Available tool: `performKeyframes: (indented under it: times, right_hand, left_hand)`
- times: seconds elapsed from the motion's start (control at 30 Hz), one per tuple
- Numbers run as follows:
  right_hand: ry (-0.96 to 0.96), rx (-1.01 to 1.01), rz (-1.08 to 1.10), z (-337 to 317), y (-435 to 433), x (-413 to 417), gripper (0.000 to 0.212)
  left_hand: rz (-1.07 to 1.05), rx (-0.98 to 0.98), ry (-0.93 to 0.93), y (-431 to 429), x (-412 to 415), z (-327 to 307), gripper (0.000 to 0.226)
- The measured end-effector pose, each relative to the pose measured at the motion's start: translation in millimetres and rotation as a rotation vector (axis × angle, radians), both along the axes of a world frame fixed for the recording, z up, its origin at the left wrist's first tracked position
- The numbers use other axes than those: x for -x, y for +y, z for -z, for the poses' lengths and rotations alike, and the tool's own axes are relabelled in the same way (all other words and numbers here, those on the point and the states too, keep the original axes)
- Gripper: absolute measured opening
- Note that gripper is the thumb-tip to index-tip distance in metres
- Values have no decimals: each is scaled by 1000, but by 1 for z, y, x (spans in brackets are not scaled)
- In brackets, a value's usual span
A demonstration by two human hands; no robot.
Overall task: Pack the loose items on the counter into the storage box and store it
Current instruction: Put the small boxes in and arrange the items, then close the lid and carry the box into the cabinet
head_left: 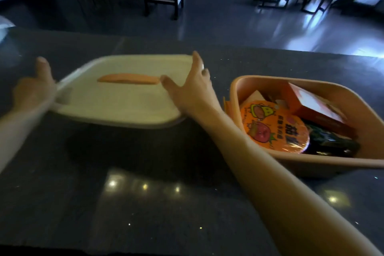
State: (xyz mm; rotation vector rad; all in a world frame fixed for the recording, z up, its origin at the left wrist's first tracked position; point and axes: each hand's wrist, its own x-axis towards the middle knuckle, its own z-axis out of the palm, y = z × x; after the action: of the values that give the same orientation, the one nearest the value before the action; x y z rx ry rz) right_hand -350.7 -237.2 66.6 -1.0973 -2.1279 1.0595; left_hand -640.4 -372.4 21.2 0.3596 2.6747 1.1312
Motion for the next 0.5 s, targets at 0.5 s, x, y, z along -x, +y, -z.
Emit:
performKeyframes:
  times: [0.5]
  right_hand:
    - [-331, -138, 302, -8, 122, -300, 84]
  left_hand:
    - [501, -204, 88, 100, -302, -31, 72]
